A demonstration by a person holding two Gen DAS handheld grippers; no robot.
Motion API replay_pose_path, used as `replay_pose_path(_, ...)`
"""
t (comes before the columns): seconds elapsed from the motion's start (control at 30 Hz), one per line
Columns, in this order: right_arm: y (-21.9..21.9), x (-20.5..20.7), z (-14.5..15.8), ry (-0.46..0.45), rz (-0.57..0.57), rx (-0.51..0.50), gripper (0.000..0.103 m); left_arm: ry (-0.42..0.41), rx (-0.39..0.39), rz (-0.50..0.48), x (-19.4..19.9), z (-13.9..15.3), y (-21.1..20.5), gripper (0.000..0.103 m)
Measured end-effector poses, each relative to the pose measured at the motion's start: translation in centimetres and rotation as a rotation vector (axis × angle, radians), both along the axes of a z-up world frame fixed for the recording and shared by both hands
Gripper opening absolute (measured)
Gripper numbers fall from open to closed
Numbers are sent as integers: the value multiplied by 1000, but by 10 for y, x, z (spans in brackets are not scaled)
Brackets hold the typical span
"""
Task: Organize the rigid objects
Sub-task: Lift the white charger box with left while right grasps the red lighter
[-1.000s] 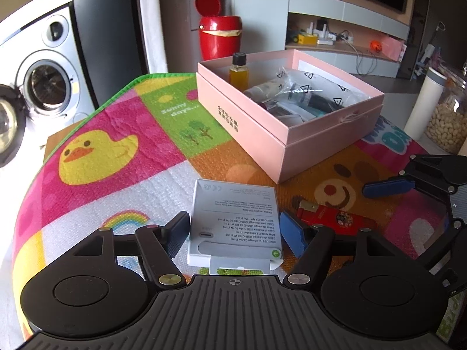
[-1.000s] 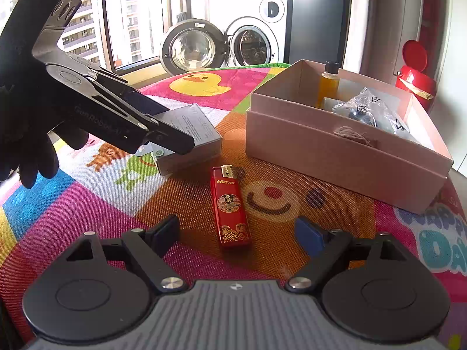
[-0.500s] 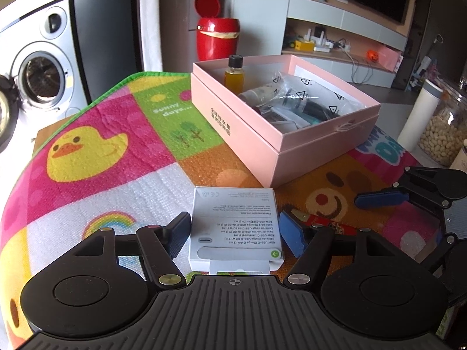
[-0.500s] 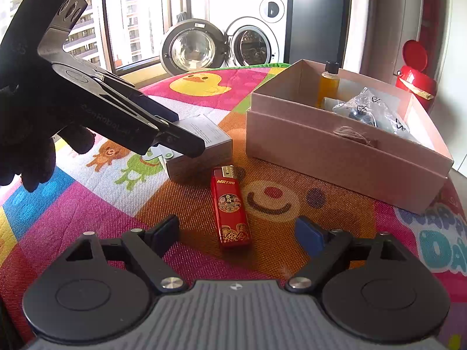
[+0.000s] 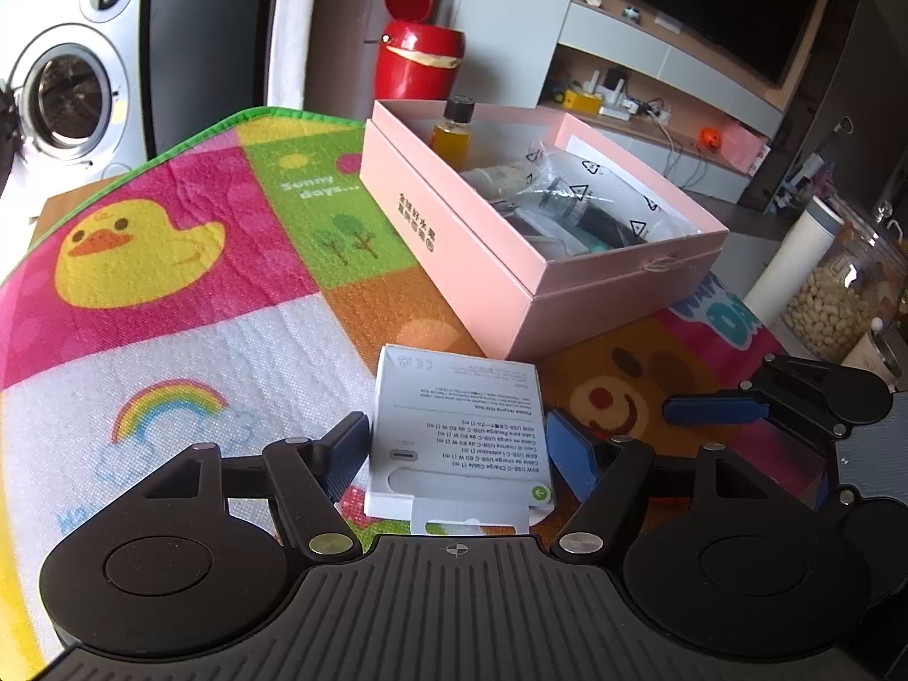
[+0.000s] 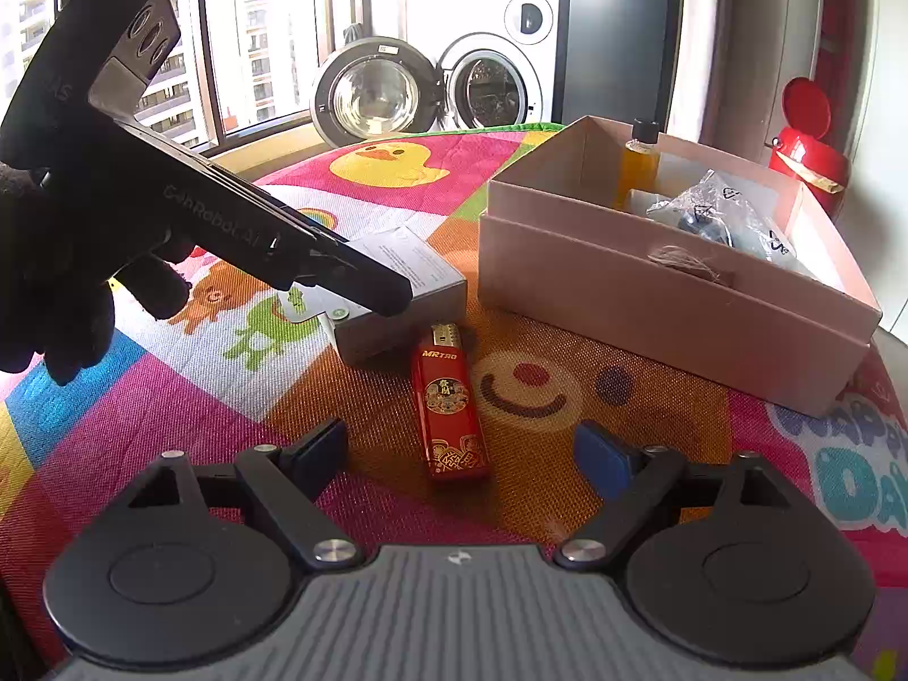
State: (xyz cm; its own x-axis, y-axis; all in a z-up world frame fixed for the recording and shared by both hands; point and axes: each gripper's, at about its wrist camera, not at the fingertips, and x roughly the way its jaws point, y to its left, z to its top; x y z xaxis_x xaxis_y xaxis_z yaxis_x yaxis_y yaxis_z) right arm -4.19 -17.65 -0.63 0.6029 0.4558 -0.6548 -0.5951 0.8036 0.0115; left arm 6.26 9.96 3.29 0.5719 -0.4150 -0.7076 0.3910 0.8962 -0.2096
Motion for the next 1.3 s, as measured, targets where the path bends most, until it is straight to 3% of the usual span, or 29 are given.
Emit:
replay_pose_path(0.4,1,0,0,1,1,1,88,-102,116,-23,-19,19,-16,68)
replay_pose_path(0.6,1,0,0,1,2,0,89,-133,241,-87,-28,9,-34,71)
replay_pose_path(0.83,1,0,0,1,2,1,89,-119,212,-126,-27,5,-41,91)
replay_pose_path(0.97,1,-1,0,1,2,1,89,-127,193,-90,-26,9,-39,85)
replay_pose_path(1.1,1,-1,0,1,2,1,89,-164,242,-26,-26,13,-33,82)
replay_pose_path(1.3,0,-1,0,1,2,0,89,-99,217,-17,-19,2,-28,80)
